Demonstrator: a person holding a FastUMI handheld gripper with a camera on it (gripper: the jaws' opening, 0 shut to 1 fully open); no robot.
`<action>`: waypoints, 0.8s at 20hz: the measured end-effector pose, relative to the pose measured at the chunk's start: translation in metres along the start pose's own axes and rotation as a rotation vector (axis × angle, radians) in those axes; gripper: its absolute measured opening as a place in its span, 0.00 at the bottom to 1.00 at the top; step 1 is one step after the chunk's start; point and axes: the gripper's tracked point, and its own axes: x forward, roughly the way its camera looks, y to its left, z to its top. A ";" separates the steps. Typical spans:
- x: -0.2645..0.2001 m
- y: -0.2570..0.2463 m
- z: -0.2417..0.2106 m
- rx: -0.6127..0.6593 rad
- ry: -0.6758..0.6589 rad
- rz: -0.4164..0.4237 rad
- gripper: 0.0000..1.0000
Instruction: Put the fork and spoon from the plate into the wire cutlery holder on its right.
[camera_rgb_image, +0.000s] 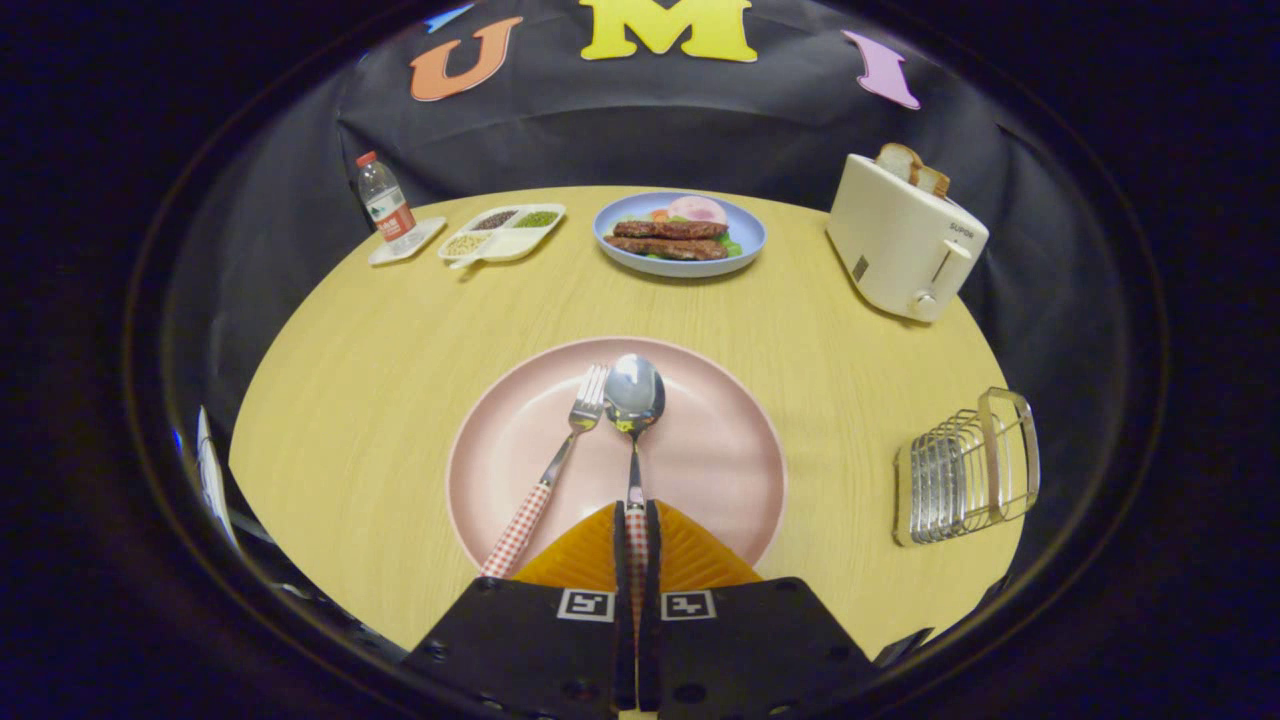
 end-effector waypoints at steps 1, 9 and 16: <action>-0.009 -0.001 0.001 0.007 -0.004 0.004 0.02; -0.092 -0.031 0.026 0.013 -0.097 -0.005 0.02; -0.155 -0.080 0.051 0.042 -0.152 -0.059 0.02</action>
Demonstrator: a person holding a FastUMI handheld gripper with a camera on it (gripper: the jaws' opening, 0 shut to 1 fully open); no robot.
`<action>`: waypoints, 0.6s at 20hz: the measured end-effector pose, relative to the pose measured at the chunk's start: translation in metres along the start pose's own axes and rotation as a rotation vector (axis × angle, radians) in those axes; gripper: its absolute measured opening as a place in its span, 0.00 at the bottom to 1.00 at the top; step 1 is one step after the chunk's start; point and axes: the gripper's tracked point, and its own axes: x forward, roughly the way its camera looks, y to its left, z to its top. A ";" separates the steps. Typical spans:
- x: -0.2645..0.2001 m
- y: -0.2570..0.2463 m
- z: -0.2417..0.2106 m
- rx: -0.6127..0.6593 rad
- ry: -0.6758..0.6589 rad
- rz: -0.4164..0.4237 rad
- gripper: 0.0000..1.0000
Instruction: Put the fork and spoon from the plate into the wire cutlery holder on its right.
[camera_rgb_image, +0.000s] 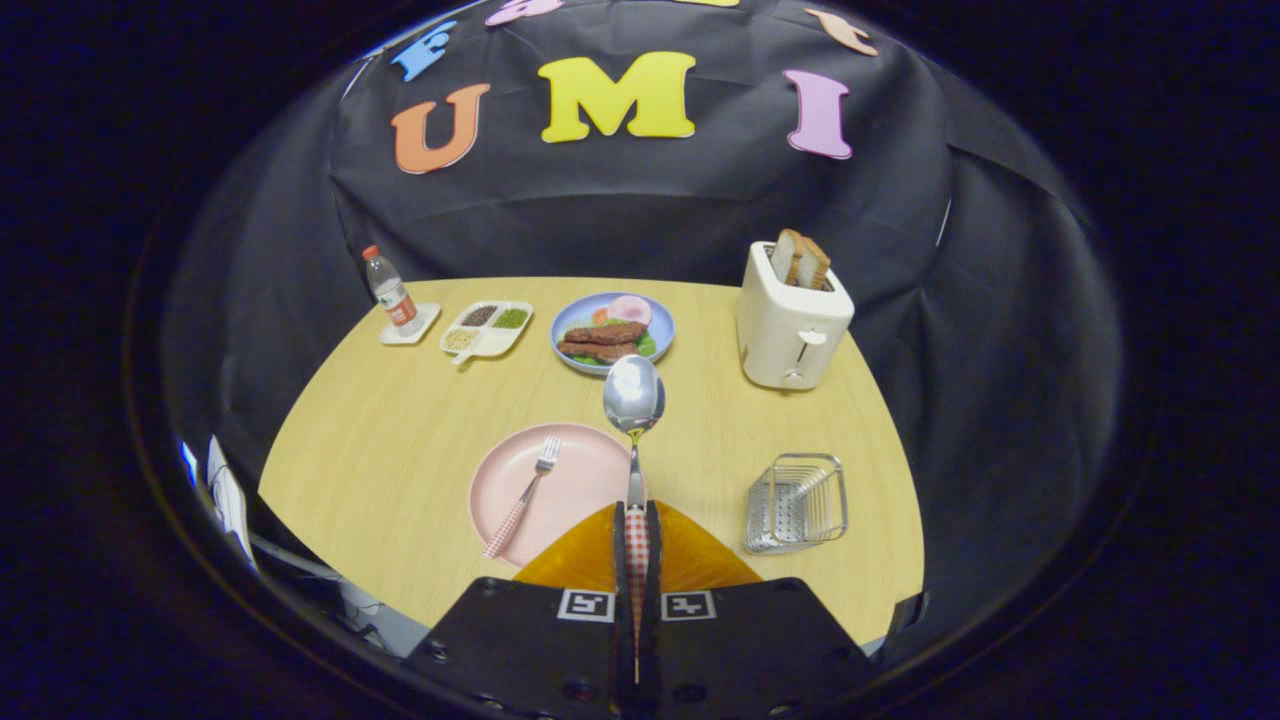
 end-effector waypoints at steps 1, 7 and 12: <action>-0.006 -0.007 -0.001 0.002 0.006 -0.002 0.02; -0.019 -0.053 -0.010 0.021 0.059 -0.026 0.02; -0.014 -0.097 -0.034 0.084 0.203 -0.046 0.02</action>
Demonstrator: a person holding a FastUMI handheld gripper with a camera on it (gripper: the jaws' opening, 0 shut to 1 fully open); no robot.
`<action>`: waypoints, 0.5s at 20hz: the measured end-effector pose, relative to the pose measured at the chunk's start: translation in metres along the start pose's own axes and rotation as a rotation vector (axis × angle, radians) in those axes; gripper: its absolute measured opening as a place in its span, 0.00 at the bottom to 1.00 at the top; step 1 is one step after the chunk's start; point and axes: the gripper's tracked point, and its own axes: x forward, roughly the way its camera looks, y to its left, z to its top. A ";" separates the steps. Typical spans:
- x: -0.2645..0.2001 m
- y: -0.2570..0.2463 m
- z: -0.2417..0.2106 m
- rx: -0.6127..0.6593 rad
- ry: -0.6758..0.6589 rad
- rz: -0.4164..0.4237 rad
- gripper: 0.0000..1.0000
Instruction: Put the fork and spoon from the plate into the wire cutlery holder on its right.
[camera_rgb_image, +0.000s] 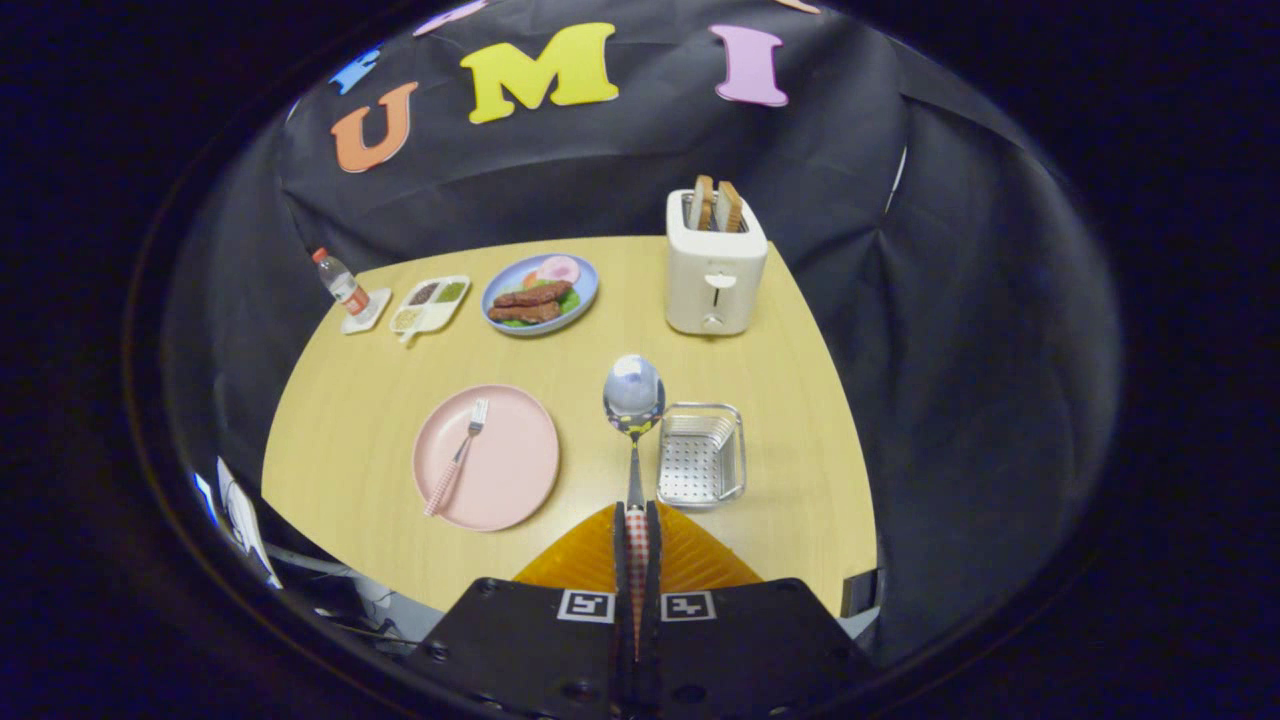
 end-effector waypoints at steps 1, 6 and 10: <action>0.003 -0.010 -0.002 0.010 0.015 -0.007 0.02; 0.026 -0.037 -0.014 0.047 0.160 -0.011 0.02; 0.037 -0.040 -0.017 0.060 0.319 0.041 0.02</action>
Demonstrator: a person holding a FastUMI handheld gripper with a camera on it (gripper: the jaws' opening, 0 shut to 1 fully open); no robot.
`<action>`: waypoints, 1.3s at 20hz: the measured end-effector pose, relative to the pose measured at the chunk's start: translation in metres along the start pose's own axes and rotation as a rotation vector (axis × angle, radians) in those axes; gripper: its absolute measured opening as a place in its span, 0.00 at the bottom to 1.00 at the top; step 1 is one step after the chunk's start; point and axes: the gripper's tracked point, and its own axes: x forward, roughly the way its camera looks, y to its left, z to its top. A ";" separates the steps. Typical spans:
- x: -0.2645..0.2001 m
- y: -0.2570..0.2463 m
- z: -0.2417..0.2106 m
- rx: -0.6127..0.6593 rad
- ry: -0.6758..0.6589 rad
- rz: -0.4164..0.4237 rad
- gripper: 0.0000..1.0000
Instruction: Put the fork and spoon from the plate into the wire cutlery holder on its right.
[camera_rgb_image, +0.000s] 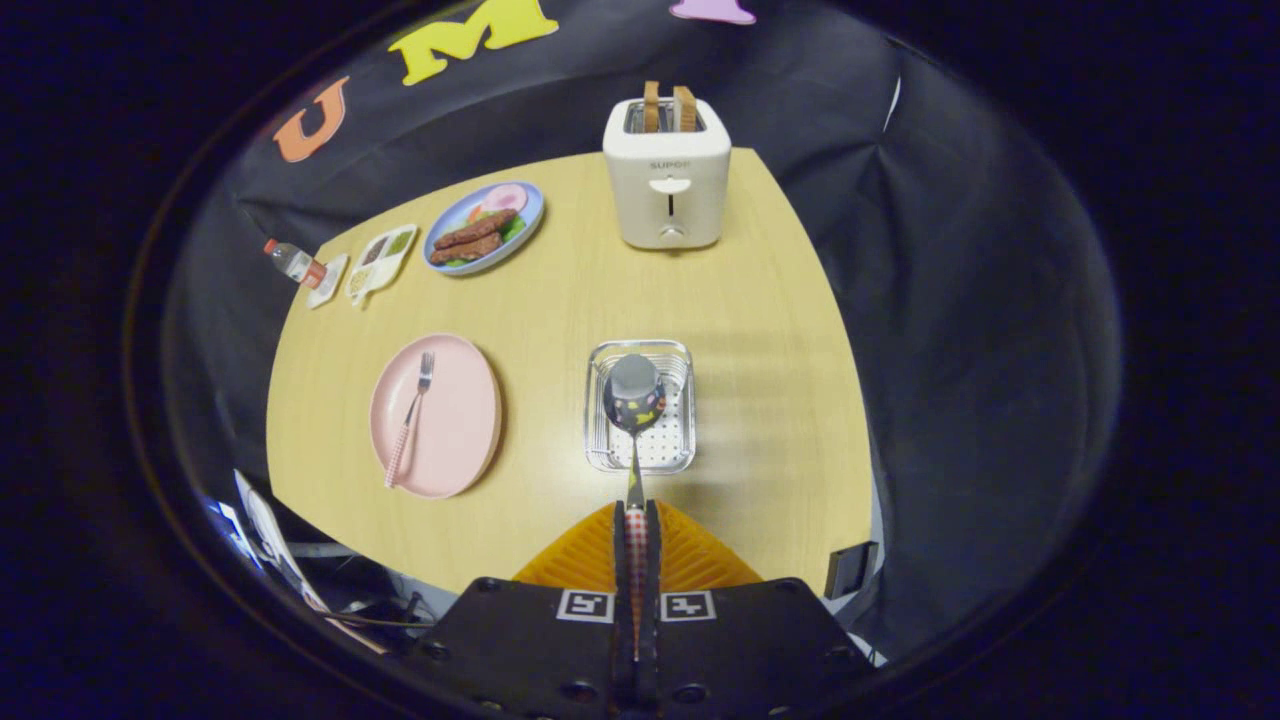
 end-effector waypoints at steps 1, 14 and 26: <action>0.004 -0.002 0.001 -0.010 0.029 -0.005 0.03; 0.045 0.002 0.037 -0.104 0.241 -0.109 0.11; 0.019 0.110 0.045 -0.133 -0.083 -0.002 0.68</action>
